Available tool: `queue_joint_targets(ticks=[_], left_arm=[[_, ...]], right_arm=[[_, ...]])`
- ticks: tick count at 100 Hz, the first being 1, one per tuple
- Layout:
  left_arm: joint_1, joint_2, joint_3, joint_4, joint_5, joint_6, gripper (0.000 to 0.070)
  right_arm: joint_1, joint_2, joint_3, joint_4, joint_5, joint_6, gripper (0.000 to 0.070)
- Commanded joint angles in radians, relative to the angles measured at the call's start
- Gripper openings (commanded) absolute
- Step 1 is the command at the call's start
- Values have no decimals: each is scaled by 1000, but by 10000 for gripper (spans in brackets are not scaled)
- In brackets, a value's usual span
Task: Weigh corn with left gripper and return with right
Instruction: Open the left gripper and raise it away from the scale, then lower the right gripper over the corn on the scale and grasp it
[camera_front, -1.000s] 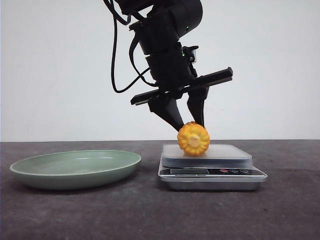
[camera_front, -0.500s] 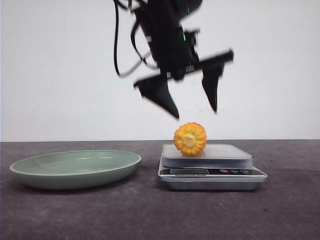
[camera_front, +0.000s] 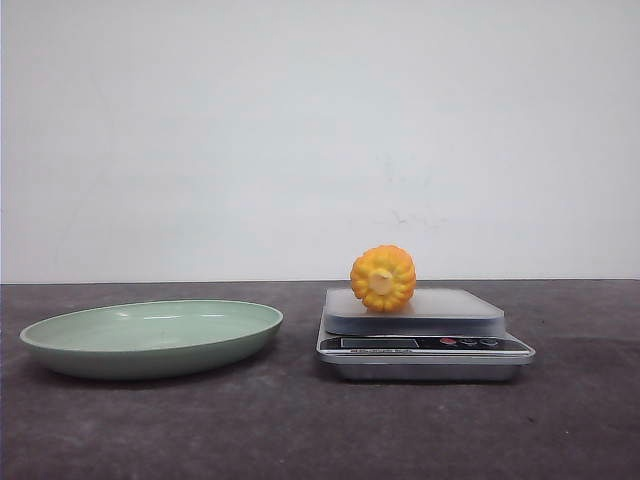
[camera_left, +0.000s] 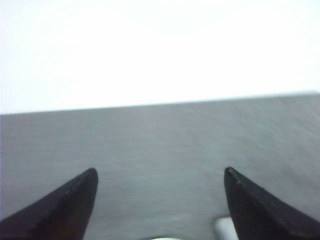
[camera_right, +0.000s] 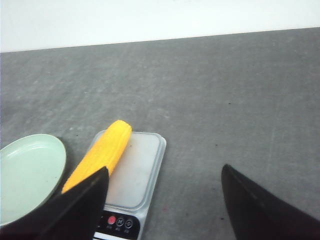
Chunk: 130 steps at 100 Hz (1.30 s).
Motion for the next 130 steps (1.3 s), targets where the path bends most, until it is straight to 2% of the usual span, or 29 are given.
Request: queue_joint_targets(ticks=[1, 20, 37, 46, 66, 86, 109, 130], left_arm=[[32, -75, 19, -53, -35, 28, 476], [96, -317, 17, -208, -105, 39, 476], [96, -518, -9, -345, -123, -53, 475], [96, -599, -41, -416, -124, -92, 476], [97, -749, -146, -545, -118, -164, 476], [97, -837, -222, -563, -110, -185, 476], [97, -850, -271, -565, -58, -180, 476], [97, -850, -311, -569, -58, -140, 476]], right_arm=[[14, 6, 19, 10, -3, -14, 447], [46, 6, 19, 10, -3, -11, 447], [91, 8, 19, 10, -4, -6, 451], [125, 27, 19, 21, -3, 6, 498], [247, 143, 19, 132, -18, 48, 498], [390, 339, 42, 266, 43, 82, 498], [487, 657, 201, 262, 143, 84, 501], [499, 916, 330, 211, 211, 88, 540]])
